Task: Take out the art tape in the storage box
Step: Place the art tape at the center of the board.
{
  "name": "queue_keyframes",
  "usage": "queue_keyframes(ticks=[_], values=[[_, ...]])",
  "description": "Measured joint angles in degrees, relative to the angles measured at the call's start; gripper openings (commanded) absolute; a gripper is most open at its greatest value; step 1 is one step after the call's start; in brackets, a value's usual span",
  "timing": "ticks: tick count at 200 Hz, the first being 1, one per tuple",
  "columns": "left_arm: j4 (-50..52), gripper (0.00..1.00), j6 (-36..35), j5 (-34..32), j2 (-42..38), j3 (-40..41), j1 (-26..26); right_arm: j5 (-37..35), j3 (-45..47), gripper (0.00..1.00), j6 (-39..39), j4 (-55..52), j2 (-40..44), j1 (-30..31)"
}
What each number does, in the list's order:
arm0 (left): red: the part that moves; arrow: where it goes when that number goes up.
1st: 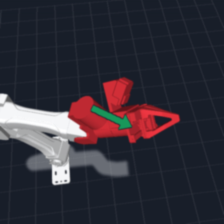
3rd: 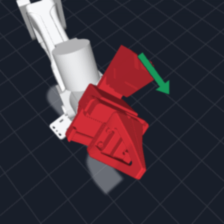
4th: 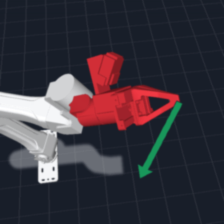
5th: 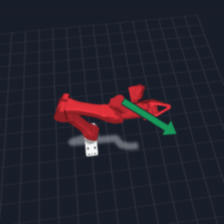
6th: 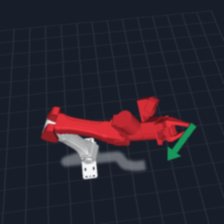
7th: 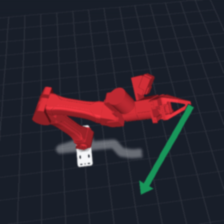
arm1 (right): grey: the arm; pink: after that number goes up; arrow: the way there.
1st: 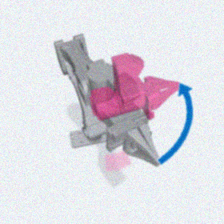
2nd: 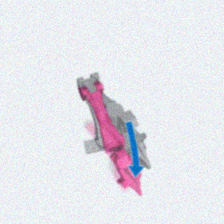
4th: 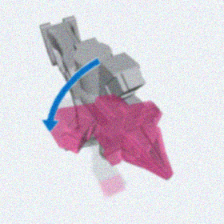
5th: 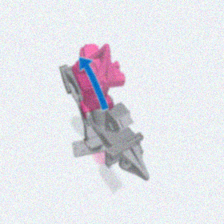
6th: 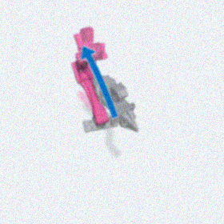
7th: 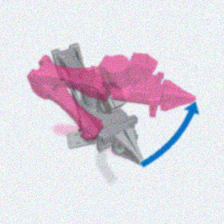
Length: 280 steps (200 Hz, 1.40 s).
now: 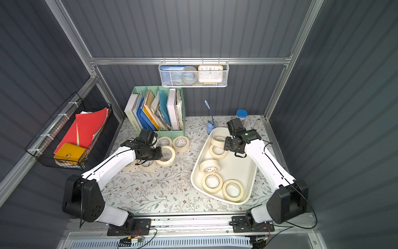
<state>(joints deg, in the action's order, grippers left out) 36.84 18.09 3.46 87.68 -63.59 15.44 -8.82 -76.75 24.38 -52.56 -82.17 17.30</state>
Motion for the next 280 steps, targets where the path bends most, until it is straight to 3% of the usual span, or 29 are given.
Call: queue_keyframes(ticks=[109,178,219,231,260,280], values=[[-7.54,0.00,-0.31,0.09,15.34,0.20,-0.13,0.44,1.81,0.60,-0.02,-0.74,0.00,-0.39],[-8.41,0.00,-0.24,-2.10,16.22,0.24,-3.37,1.31,4.44,0.60,0.00,-1.29,0.02,-0.94],[-8.50,0.00,-0.31,-3.06,16.33,0.24,-3.54,6.01,9.49,0.60,-0.22,-0.68,1.01,-0.83],[-8.50,0.09,-0.31,-3.61,16.33,0.22,-3.61,7.63,12.11,0.60,-0.28,-0.63,2.19,-0.48],[-8.37,0.46,-0.50,-4.81,16.35,0.22,-3.82,9.81,15.91,0.60,-0.33,-2.16,4.55,1.40],[-8.15,0.59,-0.52,-5.38,16.35,0.07,-3.85,10.16,16.70,0.60,-0.46,-3.67,5.40,2.82]])
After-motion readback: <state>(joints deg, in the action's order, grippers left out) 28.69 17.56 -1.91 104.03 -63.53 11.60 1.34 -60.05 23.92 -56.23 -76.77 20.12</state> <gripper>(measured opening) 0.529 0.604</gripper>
